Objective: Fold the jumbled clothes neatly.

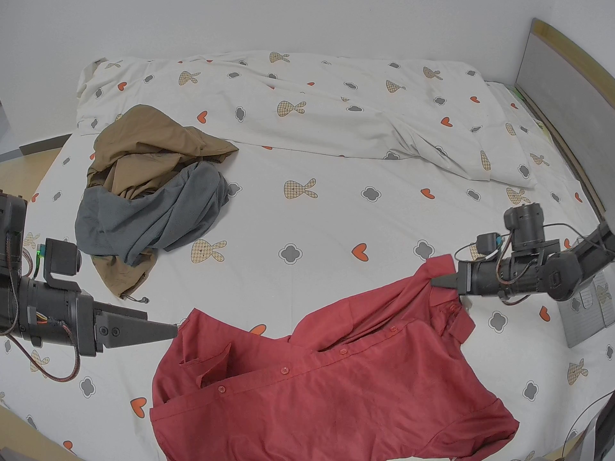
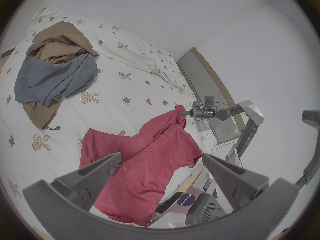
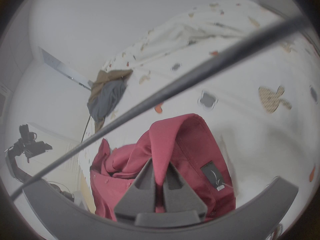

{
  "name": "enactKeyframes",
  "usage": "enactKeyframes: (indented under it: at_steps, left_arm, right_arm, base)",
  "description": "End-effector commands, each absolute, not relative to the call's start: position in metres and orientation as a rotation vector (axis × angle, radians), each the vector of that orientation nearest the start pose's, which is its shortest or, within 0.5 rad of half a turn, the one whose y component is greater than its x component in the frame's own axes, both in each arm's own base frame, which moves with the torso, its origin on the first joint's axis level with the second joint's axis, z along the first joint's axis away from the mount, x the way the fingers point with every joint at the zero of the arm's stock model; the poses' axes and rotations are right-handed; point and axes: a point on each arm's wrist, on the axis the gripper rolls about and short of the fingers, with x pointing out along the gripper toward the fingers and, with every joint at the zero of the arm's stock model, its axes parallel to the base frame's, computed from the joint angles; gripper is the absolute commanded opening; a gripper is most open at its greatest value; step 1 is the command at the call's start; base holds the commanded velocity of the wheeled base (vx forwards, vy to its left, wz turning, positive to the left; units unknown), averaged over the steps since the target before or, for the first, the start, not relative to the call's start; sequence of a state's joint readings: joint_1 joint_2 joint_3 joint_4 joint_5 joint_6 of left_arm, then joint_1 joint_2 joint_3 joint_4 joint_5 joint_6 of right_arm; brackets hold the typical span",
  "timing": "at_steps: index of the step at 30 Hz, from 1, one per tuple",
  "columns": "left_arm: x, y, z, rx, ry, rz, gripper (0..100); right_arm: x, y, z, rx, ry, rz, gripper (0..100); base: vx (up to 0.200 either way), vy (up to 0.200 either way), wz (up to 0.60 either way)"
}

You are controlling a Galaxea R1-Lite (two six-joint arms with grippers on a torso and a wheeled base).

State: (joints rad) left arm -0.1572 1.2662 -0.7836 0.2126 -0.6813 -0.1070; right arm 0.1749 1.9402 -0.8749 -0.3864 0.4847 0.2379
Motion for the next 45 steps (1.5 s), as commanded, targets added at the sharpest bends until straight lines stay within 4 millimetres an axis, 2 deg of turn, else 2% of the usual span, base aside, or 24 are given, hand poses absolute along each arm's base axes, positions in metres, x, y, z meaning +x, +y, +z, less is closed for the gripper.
enactKeyframes:
  at_steps: [1, 6, 11, 13, 18, 19, 22, 27, 29, 31, 32, 34, 37, 40, 43, 44, 45]
  left_arm:
    - [0.171, -0.042, 0.208, -0.283, 0.739, -0.767, 100]
    - [0.172, -0.042, 0.208, -0.283, 0.743, -0.767, 100]
    - [0.173, -0.042, 0.207, -0.284, 0.749, -0.766, 100]
    - [0.174, -0.042, 0.205, -0.286, 0.755, -0.765, 100]
    - [0.176, -0.042, 0.204, -0.288, 0.763, -0.764, 100]
    - [0.176, -0.042, 0.204, -0.288, 0.764, -0.763, 100]
    - [0.177, -0.043, 0.203, -0.289, 0.770, -0.765, 100]
    - [0.177, -0.043, 0.201, -0.290, 0.776, -0.765, 100]
    - [0.178, -0.043, 0.200, -0.291, 0.777, -0.765, 100]
    - [0.178, -0.043, 0.200, -0.290, 0.778, -0.766, 100]
    - [0.178, -0.043, 0.200, -0.290, 0.778, -0.766, 100]
    - [0.177, -0.044, 0.199, -0.290, 0.783, -0.768, 100]
    - [0.178, -0.044, 0.198, -0.289, 0.782, -0.770, 100]
    - [0.178, -0.044, 0.196, -0.287, 0.776, -0.771, 100]
    - [0.178, -0.044, 0.195, -0.287, 0.776, -0.772, 100]
    - [0.178, -0.044, 0.195, -0.287, 0.776, -0.772, 100]
    - [0.179, -0.045, 0.195, -0.287, 0.778, -0.774, 100]
  right_arm:
    - [0.303, 0.046, 0.160, 0.322, 0.571, 0.502, 0]
    - [0.311, 0.039, 0.173, 0.277, 0.498, 0.321, 0]
    - [0.319, 0.036, 0.174, 0.266, 0.482, 0.259, 0]
    - [0.329, 0.038, 0.162, 0.261, 0.515, 0.233, 0]
    - [0.338, 0.052, 0.132, 0.242, 0.602, 0.228, 0]
    - [0.339, 0.054, 0.130, 0.242, 0.610, 0.232, 100]
    - [0.341, 0.056, 0.121, 0.241, 0.638, 0.237, 100]
    - [0.335, 0.048, 0.107, 0.246, 0.688, 0.213, 100]
    - [0.332, 0.028, 0.103, 0.269, 0.699, 0.177, 100]
    - [0.331, 0.016, 0.102, 0.301, 0.705, 0.190, 100]
    - [0.331, 0.016, 0.102, 0.301, 0.705, 0.190, 100]
    - [0.332, -0.004, 0.099, 0.350, 0.710, 0.199, 100]
    - [0.335, -0.021, 0.093, 0.384, 0.719, 0.187, 100]
    - [0.342, -0.031, 0.072, 0.411, 0.767, 0.175, 100]
    - [0.351, -0.033, 0.055, 0.420, 0.786, 0.178, 100]
    - [0.351, -0.033, 0.055, 0.420, 0.786, 0.178, 100]
    - [0.356, -0.034, 0.043, 0.426, 0.794, 0.189, 100]
  base:
    - [0.000, 0.000, 0.00]
    - [0.000, 0.000, 0.00]
    - [0.000, 0.000, 0.00]
    - [0.000, 0.000, 0.00]
    - [0.000, 0.000, 0.00]
    - [0.000, 0.000, 0.00]
    - [0.000, 0.000, 0.00]
    - [0.000, 0.000, 0.00]
    - [0.000, 0.000, 0.00]
    - [0.000, 0.000, 0.00]
    - [0.000, 0.000, 0.00]
    - [0.000, 0.000, 0.00]
    - [0.000, 0.000, 0.00]
    - [0.000, 0.000, 0.00]
    - [0.000, 0.000, 0.00]
    - [0.000, 0.000, 0.00]
    - [0.000, 0.000, 0.00]
